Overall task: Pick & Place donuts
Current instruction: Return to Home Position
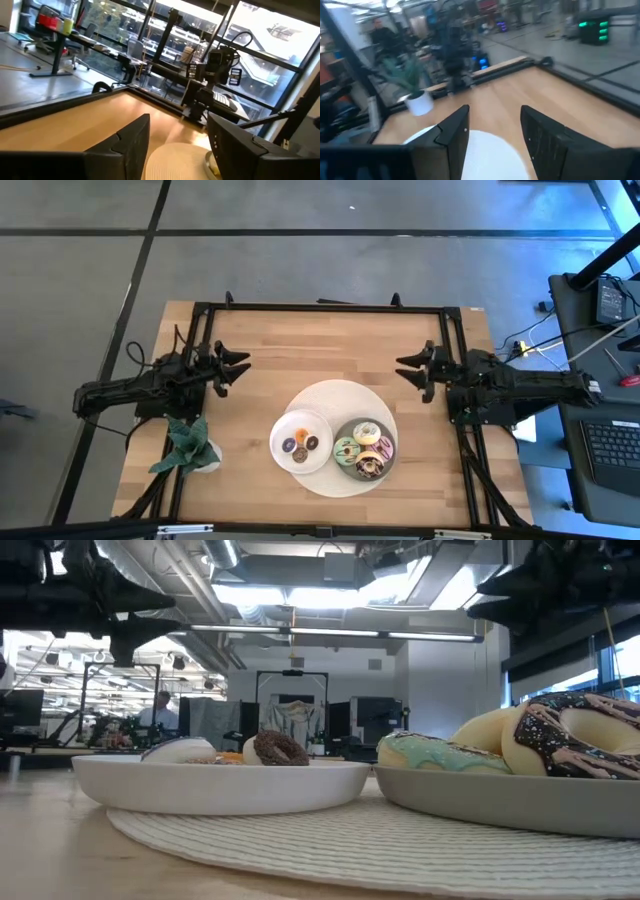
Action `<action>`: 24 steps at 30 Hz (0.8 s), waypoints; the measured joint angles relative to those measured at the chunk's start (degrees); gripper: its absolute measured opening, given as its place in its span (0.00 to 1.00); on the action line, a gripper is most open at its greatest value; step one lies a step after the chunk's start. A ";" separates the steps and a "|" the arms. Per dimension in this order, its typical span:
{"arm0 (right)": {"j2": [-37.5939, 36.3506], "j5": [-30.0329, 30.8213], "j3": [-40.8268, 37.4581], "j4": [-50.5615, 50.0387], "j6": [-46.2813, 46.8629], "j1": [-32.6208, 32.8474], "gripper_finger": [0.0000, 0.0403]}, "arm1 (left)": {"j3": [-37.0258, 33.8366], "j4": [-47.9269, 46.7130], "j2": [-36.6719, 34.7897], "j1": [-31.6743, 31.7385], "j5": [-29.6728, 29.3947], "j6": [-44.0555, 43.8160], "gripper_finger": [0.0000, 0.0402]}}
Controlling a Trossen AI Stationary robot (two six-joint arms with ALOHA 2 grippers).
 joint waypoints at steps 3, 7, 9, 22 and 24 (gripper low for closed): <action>-4.93 0.86 -0.11 -4.67 -0.04 -1.70 0.44 | -0.45 -0.55 -0.59 1.21 1.10 -0.07 0.48; -11.73 0.51 -0.11 -9.11 -0.10 -2.88 0.44 | -0.45 -2.27 -0.59 3.11 3.27 -0.82 0.48; -14.70 0.50 -0.11 -10.98 -0.15 -2.97 0.44 | -0.45 -2.67 -0.59 4.14 4.05 -1.14 0.47; -23.39 0.91 -1.77 -18.54 -0.14 -3.01 0.44 | -0.45 -4.35 -0.61 8.55 5.22 1.75 0.48; -23.34 0.92 -3.13 -17.56 -0.19 -3.01 0.44 | -0.45 -4.38 -0.59 8.77 3.93 2.54 0.48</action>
